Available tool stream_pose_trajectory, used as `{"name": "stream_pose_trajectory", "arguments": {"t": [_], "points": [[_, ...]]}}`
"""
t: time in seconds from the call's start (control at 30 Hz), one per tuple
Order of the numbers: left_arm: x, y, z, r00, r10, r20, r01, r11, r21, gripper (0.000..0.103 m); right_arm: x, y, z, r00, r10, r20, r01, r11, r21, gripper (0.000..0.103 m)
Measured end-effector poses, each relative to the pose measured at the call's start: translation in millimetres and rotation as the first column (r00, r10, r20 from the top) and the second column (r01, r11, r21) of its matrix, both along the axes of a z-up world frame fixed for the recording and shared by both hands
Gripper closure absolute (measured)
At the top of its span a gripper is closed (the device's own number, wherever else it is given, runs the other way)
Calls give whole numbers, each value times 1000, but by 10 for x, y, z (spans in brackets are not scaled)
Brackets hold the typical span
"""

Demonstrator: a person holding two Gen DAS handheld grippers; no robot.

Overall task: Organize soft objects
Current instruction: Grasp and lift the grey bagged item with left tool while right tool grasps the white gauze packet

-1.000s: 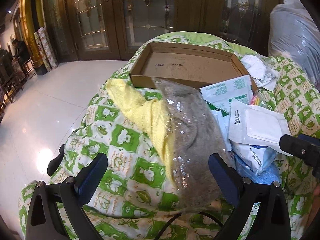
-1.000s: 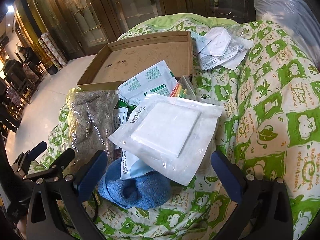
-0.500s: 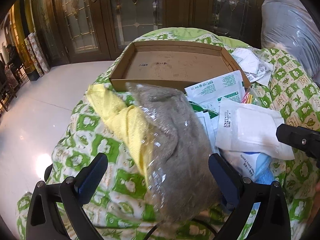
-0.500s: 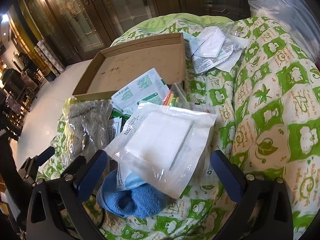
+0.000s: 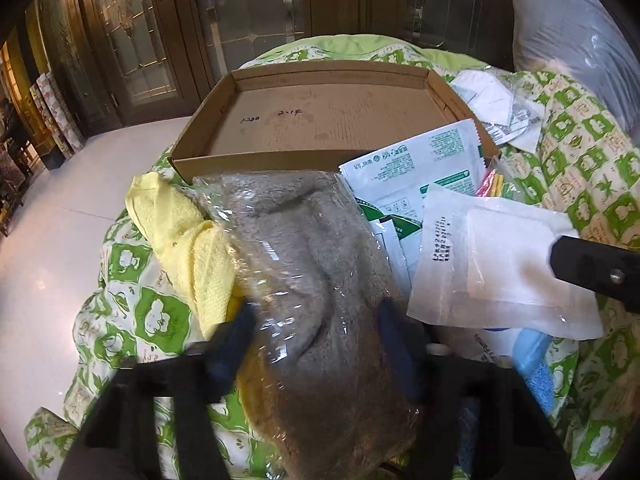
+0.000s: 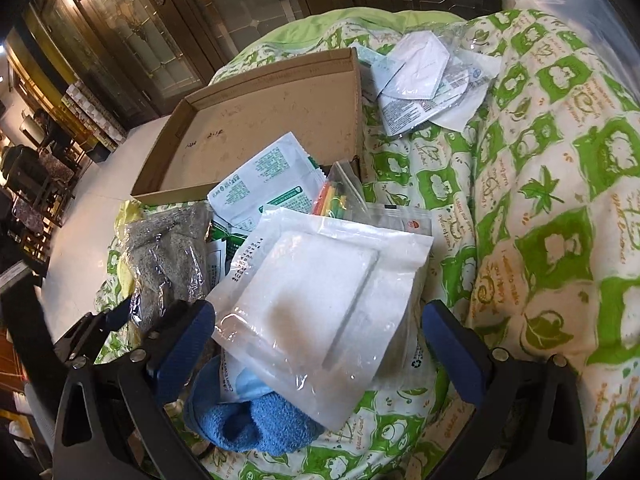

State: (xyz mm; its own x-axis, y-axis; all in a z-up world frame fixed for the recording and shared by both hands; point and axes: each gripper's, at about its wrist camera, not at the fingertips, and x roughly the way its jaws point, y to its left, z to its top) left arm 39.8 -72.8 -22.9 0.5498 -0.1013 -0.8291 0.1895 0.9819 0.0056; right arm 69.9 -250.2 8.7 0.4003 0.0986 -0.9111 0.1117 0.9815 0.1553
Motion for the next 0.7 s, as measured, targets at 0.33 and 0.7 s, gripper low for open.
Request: {"name": "stream_pose_trajectory", "arguments": {"t": [0.33,0.7], "points": [[-177,91,35,999,-35,-16,34,997,-76,86,117,162,-314,989,86,-123,-87,996,-10,28],[-215,313,55,999,9,-41,-17,983,-184,90,12,-64,-123,998,44,-40,-33,971,236,87]]}}
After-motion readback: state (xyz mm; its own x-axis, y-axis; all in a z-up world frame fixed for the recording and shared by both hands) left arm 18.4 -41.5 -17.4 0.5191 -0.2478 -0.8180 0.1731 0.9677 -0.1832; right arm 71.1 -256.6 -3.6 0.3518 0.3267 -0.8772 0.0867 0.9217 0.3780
